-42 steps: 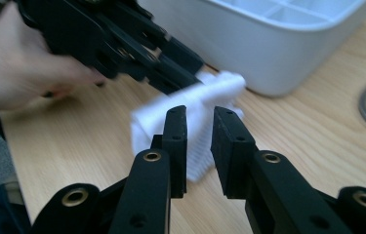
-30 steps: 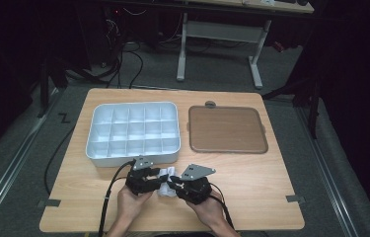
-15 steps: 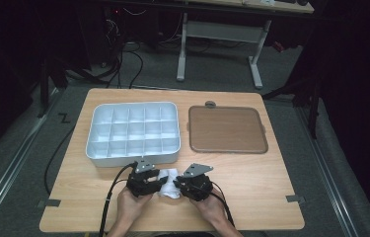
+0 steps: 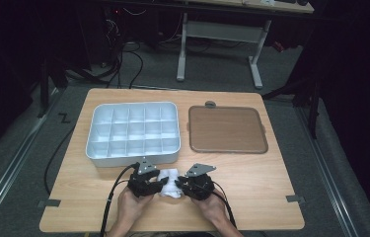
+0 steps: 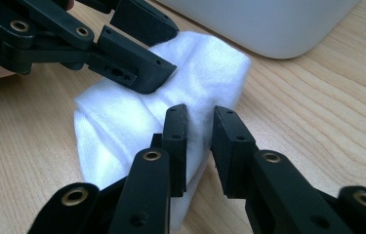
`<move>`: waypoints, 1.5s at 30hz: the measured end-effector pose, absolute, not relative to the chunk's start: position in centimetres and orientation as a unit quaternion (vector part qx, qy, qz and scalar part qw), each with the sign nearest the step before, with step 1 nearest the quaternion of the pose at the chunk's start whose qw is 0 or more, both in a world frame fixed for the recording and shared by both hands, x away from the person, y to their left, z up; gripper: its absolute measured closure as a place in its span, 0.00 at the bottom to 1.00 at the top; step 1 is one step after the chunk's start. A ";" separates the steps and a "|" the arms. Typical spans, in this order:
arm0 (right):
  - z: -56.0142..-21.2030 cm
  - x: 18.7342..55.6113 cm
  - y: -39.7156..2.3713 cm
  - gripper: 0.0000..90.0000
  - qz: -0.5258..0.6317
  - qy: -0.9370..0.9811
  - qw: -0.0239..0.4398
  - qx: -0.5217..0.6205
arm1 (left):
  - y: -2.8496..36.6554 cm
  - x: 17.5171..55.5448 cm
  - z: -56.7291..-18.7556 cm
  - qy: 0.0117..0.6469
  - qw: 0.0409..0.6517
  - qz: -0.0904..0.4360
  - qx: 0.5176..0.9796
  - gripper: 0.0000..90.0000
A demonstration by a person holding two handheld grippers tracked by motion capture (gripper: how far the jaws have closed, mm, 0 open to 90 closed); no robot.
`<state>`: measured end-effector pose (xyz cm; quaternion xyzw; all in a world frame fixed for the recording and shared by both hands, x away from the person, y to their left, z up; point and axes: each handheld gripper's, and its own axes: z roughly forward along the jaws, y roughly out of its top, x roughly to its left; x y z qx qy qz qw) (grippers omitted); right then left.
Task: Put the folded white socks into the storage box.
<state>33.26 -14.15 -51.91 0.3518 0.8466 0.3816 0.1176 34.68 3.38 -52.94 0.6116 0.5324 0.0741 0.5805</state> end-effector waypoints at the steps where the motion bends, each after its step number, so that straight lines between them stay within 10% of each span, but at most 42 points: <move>1: -51.9 33.3 -14.2 0.85 0.383 0.847 0.117 0.350 | 3.4 34.6 -53.0 0.531 0.580 0.075 0.613 0.60; 35: -52.3 33.6 -9.5 0.85 0.395 0.850 0.101 0.333 | 8.5 35.3 -52.6 0.575 0.562 0.064 0.591 0.56; 45: -51.5 33.3 -10.5 0.71 0.414 0.836 0.107 0.346 | 8.3 35.5 -51.3 0.597 0.583 0.038 0.550 0.32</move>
